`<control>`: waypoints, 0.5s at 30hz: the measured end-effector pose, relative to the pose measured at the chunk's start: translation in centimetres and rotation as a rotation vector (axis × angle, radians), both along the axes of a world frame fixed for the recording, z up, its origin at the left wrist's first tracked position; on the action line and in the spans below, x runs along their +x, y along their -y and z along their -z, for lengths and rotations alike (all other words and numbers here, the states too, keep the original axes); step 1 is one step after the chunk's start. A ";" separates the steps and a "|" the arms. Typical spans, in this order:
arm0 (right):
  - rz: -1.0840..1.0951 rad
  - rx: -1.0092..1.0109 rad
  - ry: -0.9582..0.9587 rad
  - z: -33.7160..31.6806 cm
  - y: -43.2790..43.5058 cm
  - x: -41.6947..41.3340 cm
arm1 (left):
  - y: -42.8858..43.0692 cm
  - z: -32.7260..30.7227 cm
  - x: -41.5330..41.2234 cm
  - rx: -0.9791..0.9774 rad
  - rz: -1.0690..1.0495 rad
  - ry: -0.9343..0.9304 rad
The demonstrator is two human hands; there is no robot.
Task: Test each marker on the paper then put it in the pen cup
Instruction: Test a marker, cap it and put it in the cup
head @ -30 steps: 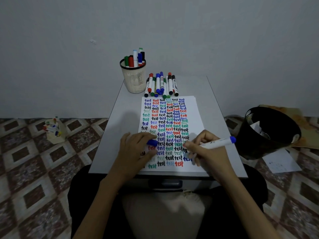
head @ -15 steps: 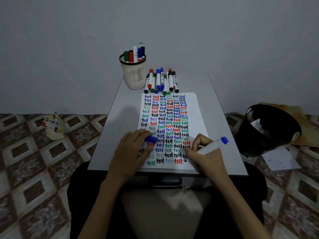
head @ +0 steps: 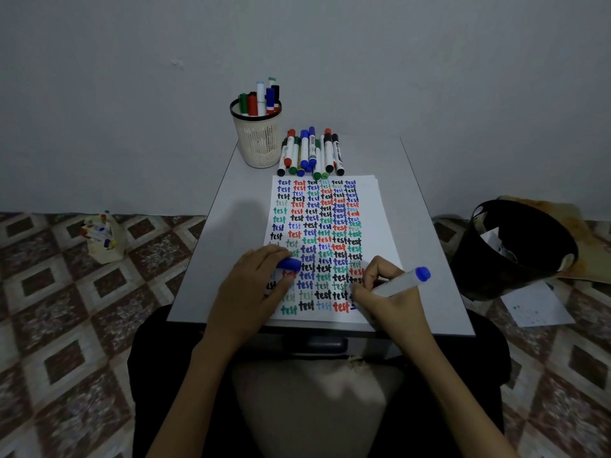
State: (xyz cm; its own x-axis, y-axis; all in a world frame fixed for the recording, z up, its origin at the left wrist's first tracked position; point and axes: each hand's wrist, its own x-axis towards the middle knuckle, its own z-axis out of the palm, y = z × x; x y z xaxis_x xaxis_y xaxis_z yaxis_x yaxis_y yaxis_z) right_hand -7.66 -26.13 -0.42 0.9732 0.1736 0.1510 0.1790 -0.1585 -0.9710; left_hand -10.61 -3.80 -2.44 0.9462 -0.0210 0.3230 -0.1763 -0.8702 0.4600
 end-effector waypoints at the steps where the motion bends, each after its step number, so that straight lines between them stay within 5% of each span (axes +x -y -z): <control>1: -0.012 -0.010 -0.004 0.0 -0.1 -0.1 | 0.0 0.0 0.0 0.004 -0.006 -0.001; 15: 0.017 -0.005 0.003 0.3 0.3 -0.1 | 0.1 0.1 0.0 0.014 -0.007 -0.013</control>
